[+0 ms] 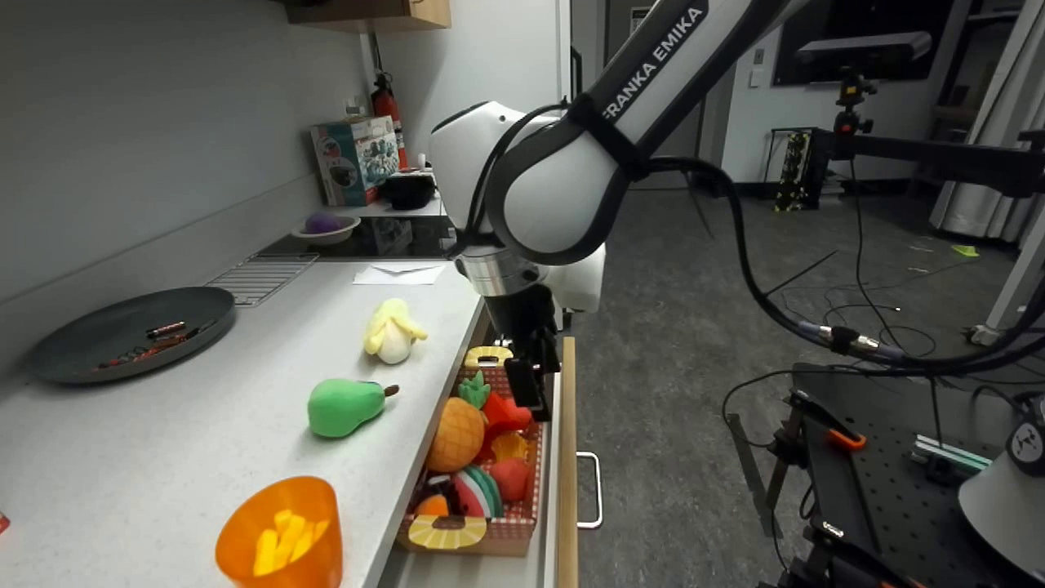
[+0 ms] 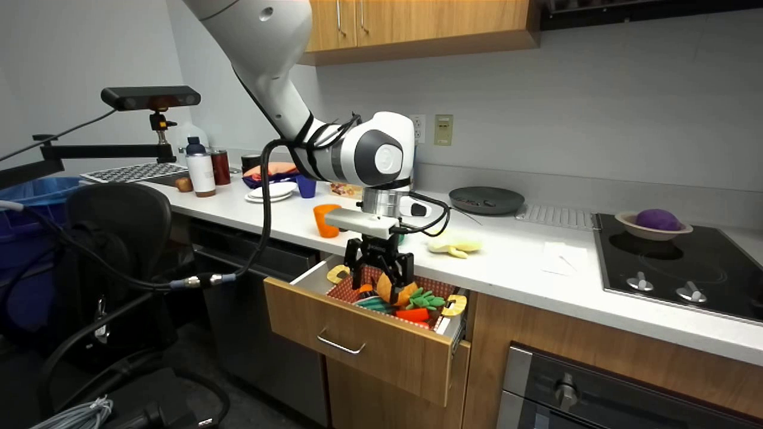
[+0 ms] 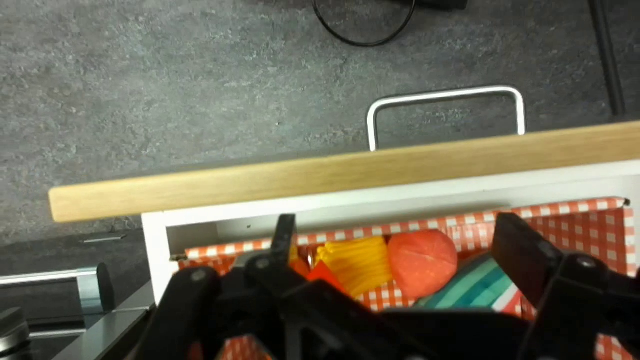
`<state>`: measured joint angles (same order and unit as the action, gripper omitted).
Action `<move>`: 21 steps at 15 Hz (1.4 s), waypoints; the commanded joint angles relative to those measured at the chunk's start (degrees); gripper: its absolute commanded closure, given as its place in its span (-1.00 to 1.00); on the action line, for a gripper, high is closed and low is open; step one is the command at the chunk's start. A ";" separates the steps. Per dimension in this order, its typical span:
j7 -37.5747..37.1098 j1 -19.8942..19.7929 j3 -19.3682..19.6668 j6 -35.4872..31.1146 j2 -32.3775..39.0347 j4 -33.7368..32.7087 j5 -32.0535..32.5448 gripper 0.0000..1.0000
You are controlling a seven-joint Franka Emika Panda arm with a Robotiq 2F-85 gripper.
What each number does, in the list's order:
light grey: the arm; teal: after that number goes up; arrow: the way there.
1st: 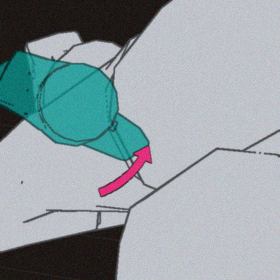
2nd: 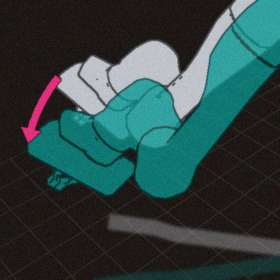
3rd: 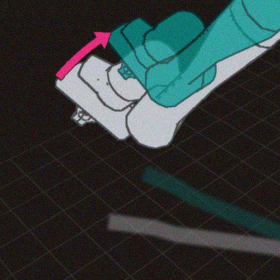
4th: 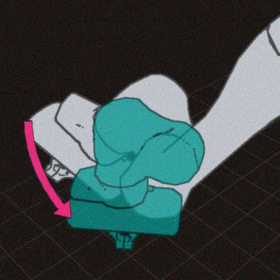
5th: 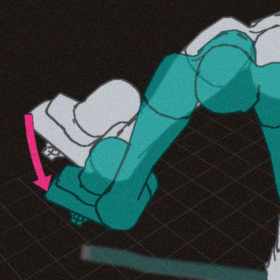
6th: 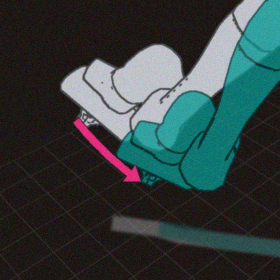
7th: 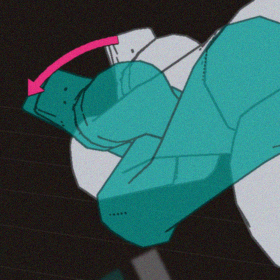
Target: Put the plush toy inside the drawer then close it
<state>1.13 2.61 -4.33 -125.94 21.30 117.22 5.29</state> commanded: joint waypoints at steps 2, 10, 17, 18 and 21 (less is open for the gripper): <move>2.19 0.13 0.45 3.07 -2.61 4.37 0.14 -1.00; 5.56 -0.64 0.51 -0.44 0.83 5.32 -0.33 -1.00; 10.76 -1.26 -0.06 -4.71 4.53 1.79 -0.77 -1.00; 11.13 -1.25 -0.16 -4.94 5.18 0.97 -0.83 -1.00; 11.63 -1.12 -0.43 -6.06 7.92 -2.57 -1.02 -1.00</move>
<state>10.03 2.06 -4.07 -129.65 24.47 119.96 5.22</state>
